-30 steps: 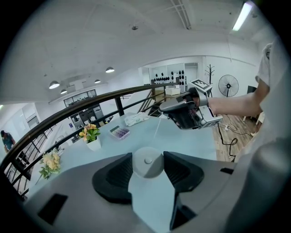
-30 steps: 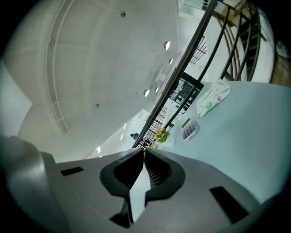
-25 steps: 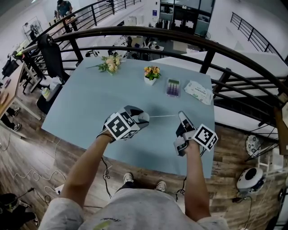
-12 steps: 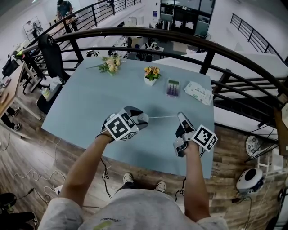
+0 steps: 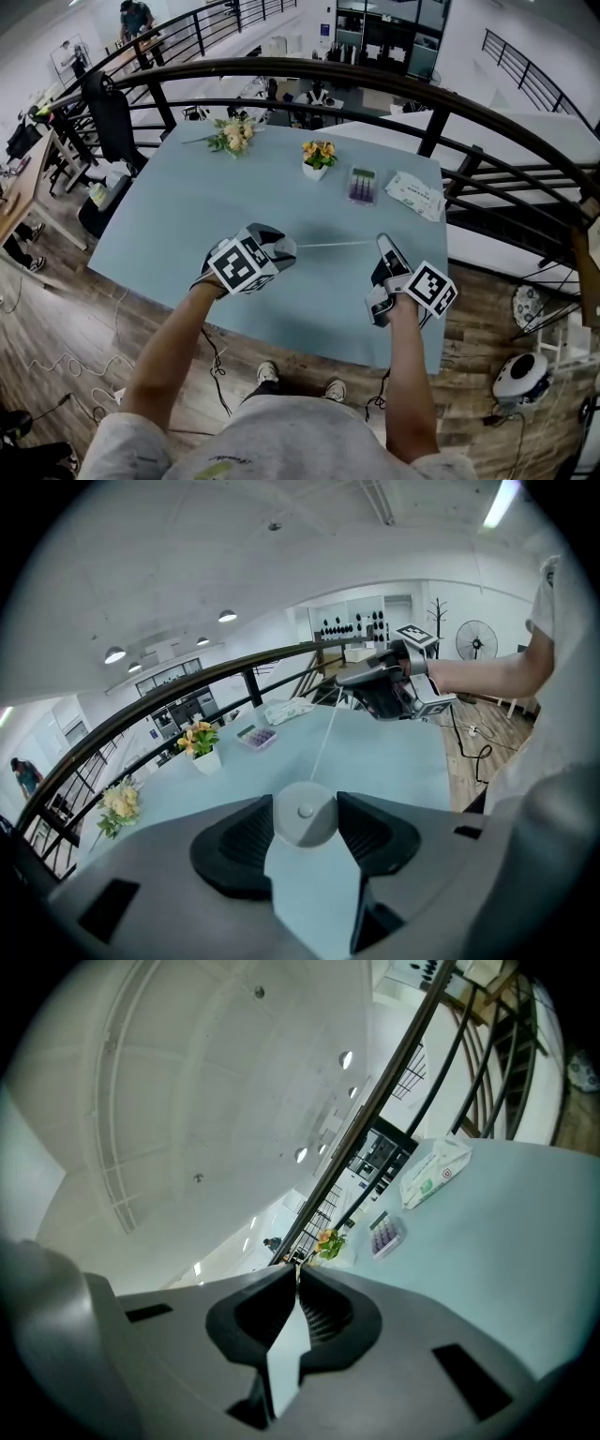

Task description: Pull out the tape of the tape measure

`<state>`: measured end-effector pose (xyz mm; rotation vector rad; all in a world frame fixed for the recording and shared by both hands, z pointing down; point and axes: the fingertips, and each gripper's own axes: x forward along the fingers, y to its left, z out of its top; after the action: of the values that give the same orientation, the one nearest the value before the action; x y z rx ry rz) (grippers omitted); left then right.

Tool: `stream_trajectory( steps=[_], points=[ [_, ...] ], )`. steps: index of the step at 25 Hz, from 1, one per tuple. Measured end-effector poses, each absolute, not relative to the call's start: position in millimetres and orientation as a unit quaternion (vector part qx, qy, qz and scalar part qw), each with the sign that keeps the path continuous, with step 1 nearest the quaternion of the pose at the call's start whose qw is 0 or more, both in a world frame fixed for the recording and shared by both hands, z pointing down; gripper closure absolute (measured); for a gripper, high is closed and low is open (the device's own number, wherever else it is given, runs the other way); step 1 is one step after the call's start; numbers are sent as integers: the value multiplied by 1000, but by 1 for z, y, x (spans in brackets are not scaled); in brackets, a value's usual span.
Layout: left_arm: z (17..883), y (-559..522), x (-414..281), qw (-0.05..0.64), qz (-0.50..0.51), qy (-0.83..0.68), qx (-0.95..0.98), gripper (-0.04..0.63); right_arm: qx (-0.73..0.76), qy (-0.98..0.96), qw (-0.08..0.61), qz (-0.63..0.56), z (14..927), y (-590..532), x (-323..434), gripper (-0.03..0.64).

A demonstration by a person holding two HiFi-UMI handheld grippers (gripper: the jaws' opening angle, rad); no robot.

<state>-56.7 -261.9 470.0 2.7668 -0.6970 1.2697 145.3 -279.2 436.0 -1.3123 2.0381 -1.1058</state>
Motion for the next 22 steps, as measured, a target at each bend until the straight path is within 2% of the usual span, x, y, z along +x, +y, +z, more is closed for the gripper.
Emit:
stream_trajectory(
  steps=[22],
  points=[
    [478, -268, -78, 25, 406, -236, 882, 382, -479, 754, 213, -395, 438, -284, 135, 598]
  ],
)
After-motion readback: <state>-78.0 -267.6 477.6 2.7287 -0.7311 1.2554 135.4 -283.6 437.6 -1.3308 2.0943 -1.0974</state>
